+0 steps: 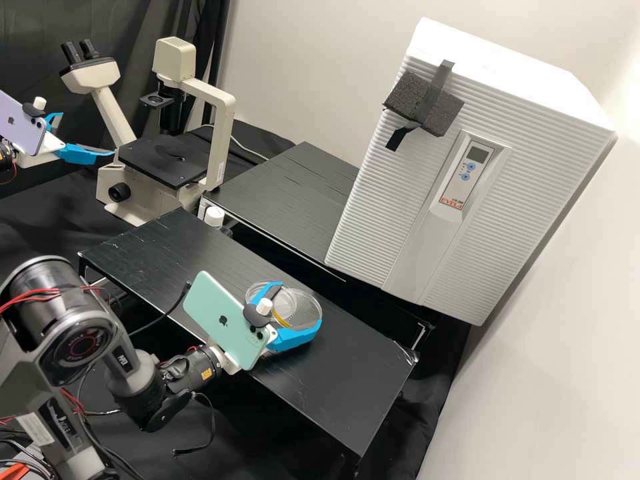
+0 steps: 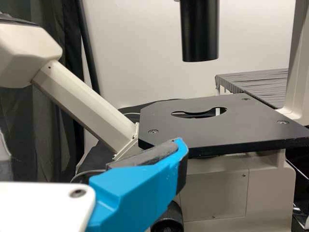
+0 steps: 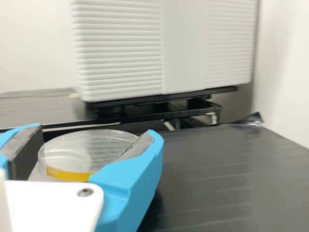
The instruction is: Open the petri dish lid.
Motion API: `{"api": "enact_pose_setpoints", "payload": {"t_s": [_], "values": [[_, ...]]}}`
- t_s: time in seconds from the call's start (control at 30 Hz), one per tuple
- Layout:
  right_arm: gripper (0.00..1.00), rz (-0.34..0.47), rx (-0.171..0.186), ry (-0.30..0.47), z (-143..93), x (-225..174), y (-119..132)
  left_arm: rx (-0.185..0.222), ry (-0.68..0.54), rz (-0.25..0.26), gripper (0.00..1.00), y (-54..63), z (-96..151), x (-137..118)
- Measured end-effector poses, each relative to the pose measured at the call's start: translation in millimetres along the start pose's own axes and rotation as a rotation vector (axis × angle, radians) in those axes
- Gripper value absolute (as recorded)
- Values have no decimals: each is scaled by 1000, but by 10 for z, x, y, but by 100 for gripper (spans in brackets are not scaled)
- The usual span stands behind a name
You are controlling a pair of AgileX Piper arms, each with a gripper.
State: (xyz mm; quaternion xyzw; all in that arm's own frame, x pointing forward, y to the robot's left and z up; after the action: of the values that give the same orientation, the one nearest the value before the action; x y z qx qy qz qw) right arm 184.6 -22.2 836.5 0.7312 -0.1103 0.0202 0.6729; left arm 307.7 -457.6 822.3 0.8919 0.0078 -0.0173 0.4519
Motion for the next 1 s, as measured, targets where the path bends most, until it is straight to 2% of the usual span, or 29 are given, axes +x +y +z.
{"api": "enact_pose_setpoints", "payload": {"t_s": [1.0], "values": [[0, -15, 11, 9, -18, 31, -40, 0, 0, 0, 100, 0, 0, 0]]}}
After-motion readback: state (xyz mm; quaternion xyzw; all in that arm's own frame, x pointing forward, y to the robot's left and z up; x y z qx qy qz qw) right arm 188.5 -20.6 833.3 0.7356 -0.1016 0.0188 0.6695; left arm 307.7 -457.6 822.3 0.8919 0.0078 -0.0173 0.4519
